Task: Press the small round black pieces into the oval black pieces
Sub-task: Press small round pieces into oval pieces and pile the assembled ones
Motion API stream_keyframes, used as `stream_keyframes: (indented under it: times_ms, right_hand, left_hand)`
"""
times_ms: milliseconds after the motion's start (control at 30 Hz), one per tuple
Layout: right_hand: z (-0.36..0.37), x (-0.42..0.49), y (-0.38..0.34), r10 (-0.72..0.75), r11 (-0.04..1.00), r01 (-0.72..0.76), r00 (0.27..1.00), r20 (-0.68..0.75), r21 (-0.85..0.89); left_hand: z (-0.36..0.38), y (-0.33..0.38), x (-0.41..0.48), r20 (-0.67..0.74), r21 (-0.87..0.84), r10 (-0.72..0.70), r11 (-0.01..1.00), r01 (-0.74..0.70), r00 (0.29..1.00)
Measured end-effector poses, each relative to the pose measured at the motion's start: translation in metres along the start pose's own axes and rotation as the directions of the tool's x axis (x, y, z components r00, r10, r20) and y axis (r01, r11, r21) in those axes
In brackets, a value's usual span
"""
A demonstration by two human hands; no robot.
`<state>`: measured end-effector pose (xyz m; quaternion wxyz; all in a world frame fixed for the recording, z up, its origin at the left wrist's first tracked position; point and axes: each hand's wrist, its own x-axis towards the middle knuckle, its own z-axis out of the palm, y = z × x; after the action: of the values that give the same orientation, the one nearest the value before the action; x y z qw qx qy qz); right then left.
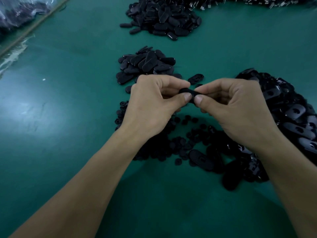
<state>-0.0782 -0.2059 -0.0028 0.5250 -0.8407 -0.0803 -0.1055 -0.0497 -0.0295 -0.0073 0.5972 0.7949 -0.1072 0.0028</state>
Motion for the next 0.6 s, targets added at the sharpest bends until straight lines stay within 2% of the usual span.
stream_keyframes:
  times_ms: [267, 600]
  right_hand:
    - [0.0037, 0.0006, -0.0008, 0.049, 0.999, -0.048, 0.998, -0.031, 0.016]
    - [-0.0006, 0.0012, 0.0039, 0.042, 0.998, -0.043, 0.999, 0.027, 0.037]
  left_hand:
    - [-0.0010, 0.0013, -0.0003, 0.031, -0.022, 0.029, 0.999, -0.028, 0.999]
    - [0.0003, 0.0023, -0.0014, 0.007, 0.117, 0.094, 0.989, -0.094, 0.996]
